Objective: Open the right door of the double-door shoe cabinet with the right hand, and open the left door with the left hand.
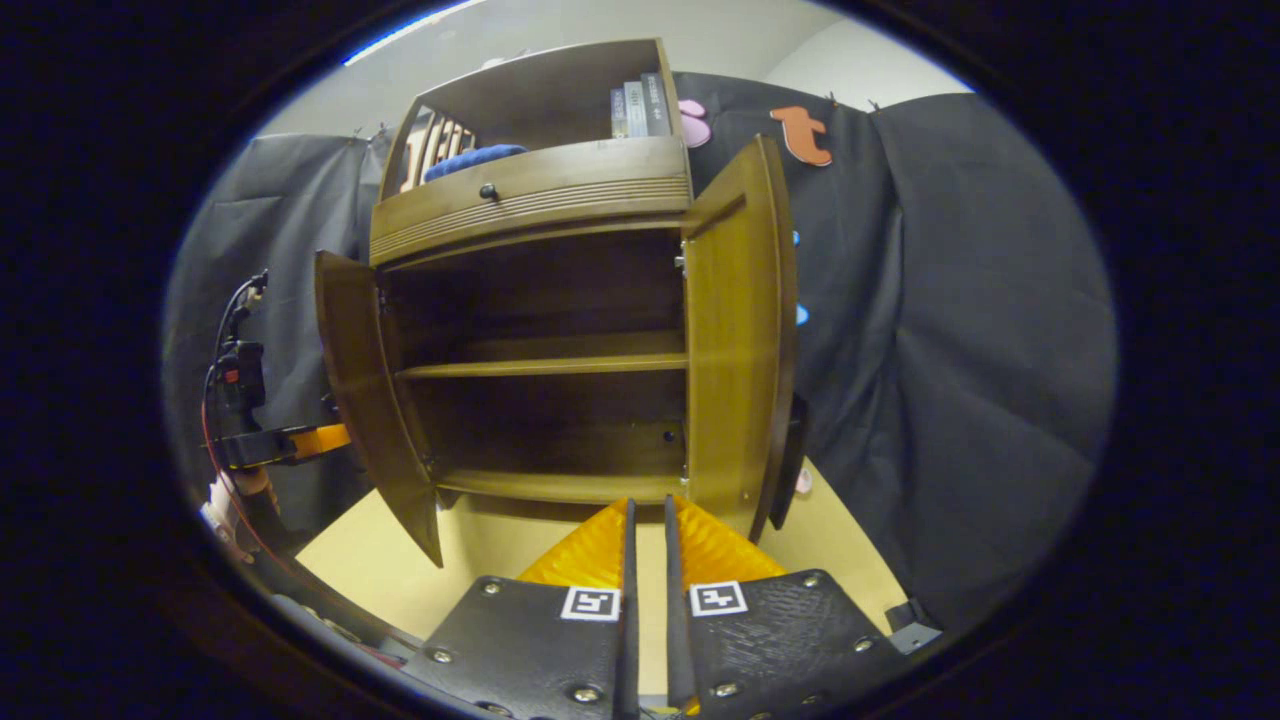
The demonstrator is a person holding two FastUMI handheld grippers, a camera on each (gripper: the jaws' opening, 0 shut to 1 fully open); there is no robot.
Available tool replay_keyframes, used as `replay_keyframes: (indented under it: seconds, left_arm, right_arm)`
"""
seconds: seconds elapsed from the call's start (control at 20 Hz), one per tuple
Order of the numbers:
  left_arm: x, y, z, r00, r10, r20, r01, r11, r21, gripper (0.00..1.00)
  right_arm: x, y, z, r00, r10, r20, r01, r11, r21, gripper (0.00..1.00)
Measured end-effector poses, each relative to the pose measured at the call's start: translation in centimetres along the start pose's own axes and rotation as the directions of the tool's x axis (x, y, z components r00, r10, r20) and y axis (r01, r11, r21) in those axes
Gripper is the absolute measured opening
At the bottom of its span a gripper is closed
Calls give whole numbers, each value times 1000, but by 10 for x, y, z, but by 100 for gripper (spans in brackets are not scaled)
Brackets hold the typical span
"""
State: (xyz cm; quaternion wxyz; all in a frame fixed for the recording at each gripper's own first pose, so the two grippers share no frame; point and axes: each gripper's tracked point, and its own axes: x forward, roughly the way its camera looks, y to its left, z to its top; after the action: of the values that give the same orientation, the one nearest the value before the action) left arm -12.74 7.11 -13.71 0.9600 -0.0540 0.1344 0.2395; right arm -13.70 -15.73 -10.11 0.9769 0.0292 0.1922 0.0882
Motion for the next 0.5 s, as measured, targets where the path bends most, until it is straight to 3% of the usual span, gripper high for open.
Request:
replay_keyframes:
  seconds: [0.2, 0.5]
  left_arm:
    - [-7, 24, 3, 1000, 19, 10, -19, 1000, -4, 14]
    - [-12, 68, 11, 995, 99, 17, -99, 995, -23, 8]
  right_arm:
    - [11, 16, 2, 999, 35, 2, -35, 999, 1, 11]
    - [24, 27, -1, 998, 62, -9, -62, 998, 3, 11]
